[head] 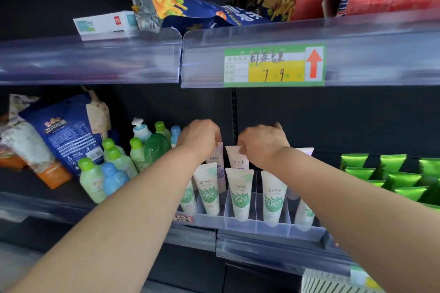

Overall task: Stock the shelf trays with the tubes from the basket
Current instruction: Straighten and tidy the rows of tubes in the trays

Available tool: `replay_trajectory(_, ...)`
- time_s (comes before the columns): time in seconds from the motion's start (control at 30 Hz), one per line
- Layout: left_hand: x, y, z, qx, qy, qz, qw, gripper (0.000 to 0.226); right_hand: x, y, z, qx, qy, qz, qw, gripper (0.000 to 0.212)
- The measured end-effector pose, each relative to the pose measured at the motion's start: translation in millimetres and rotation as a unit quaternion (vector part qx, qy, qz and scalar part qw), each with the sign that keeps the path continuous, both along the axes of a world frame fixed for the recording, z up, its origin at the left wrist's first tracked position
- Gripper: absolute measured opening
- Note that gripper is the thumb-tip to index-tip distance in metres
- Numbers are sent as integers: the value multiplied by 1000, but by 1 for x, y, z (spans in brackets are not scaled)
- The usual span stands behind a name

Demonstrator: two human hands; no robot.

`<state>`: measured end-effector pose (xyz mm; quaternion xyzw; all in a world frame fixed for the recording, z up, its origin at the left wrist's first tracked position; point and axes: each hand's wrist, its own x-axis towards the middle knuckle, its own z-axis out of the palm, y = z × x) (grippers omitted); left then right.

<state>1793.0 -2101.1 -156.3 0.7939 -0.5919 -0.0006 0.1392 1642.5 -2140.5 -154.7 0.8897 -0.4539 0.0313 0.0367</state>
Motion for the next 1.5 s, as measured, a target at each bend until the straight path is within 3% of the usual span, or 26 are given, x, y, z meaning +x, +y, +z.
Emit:
replay_trajectory(0.33,18,20,8,-64,50,-9,997,23,8,17,0,20,-52,27,998,22)
replay_trajectory(0.53,44,30,18,52,-25,69,996,26,24,25,2,20,-73,51,996,26)
replay_trajectory(0.73,45,28,7,55,-59,88,993,31,24,24,3,-9,-86,55,995,28)
replay_trajectory(1.13,43,16,5,11,15,67,998,30,32,22,-1,11,-95,61,994,37)
replay_trajectory(1.43,30,-1,0,95,42,64,992,21,22,14,-3,17,-116,50,992,41)
replay_trajectory(1.5,28,-3,0,99,29,85,991,30,21,14,-4,18,-118,49,992,42)
